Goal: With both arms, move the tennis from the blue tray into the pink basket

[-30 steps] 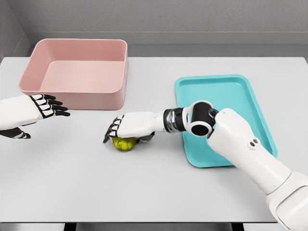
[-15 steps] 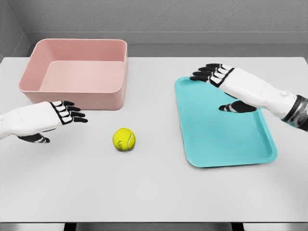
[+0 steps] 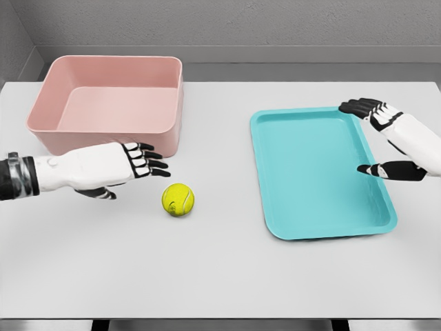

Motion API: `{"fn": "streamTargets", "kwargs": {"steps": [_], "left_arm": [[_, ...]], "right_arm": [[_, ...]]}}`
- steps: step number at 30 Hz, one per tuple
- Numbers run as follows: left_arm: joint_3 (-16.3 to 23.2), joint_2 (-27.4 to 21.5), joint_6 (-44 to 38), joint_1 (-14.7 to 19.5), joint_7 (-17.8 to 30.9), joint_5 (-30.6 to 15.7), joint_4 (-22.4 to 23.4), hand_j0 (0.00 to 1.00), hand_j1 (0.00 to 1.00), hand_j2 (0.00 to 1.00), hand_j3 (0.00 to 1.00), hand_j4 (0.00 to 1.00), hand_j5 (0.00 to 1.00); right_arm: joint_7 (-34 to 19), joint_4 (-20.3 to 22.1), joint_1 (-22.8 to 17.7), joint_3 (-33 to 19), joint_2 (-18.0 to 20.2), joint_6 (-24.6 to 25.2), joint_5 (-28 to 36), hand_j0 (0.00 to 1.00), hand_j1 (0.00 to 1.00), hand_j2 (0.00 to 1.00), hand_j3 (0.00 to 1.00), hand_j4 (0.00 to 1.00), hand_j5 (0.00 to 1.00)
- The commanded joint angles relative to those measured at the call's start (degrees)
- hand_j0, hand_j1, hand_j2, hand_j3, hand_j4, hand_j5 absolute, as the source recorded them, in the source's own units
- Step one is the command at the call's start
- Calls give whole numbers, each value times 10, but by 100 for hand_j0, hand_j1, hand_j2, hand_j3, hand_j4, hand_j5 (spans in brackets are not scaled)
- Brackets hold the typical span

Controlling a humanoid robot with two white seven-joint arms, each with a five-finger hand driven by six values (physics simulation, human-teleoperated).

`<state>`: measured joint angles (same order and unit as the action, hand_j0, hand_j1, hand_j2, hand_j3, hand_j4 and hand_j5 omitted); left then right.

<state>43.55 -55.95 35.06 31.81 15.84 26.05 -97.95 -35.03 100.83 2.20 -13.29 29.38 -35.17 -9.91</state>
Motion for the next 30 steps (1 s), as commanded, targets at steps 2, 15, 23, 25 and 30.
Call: {"fn": "streamTargets", "kwargs": {"steps": [2,15,23,25,30], "left_arm": [[52,16,-1,13,2,-3,3,100,100,100,100,100,100],[87,64,-1,57,2,-4,28,100,100,100,100,100,100],[99,84,-1,62,2,-3,34,100,100,100,100,100,100],[103,85,-1,62,2,-3,36,100,100,100,100,100,100],[107,86,-1,63,2,-2,45,100,100,100,100,100,100]], "right_arm": [[0,2,0,-2,-2,2,5,100,100,100,100,100,100],[0,2,1,-2,-2,2,4,100,100,100,100,100,100],[0,1,1,-2,-1,2,3,100,100,100,100,100,100],[0,1,1,-2,-1,2,4,100,100,100,100,100,100],[0,0,1,-2,-1,2,3,100,100,100,100,100,100]]}}
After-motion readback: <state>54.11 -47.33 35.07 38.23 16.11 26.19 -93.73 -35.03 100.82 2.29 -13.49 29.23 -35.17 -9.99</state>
